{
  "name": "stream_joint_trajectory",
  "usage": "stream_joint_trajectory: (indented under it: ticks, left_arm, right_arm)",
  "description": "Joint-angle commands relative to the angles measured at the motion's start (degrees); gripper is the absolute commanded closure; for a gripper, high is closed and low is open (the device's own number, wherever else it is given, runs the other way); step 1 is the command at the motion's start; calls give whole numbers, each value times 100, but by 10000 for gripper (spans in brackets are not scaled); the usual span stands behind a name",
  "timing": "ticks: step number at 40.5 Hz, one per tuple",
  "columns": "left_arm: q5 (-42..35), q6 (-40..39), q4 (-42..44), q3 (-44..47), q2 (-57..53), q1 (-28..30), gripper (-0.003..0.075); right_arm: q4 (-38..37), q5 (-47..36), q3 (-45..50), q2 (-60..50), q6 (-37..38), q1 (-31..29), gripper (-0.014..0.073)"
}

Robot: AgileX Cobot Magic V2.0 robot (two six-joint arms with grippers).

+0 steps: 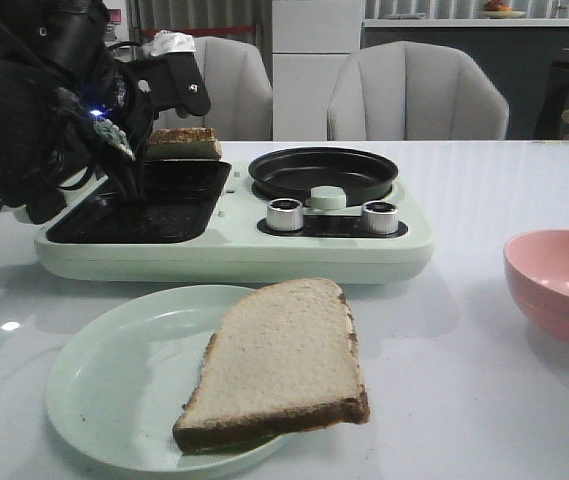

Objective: Make breakfast with bread and shrimp
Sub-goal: 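Lift the bread slice with the left gripper onto the sandwich plate, then open the left gripper and withdraw it upward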

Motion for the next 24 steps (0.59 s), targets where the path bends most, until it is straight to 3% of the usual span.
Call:
stream_joint_trajectory:
  ticks: [1, 5, 8, 18, 24]
  left_arm:
    - [164, -42, 151, -196, -317, 23, 434]
    - [181, -42, 151, -196, -317, 23, 288]
    - [198, -42, 151, -196, -317, 23, 228]
    - [1015, -42, 151, -181, -345, -109, 220]
    - [1089, 93, -23, 45, -604, -320, 220]
  right_arm:
    - [-21, -420, -188, 10, -16, -11, 67]
    - [-21, -420, -188, 10, -16, -11, 67]
    - [-21, -420, -188, 10, -16, -11, 67]
    - [-21, -420, -188, 10, -16, -11, 67]
    - [-21, -420, -188, 10, -16, -11, 67]
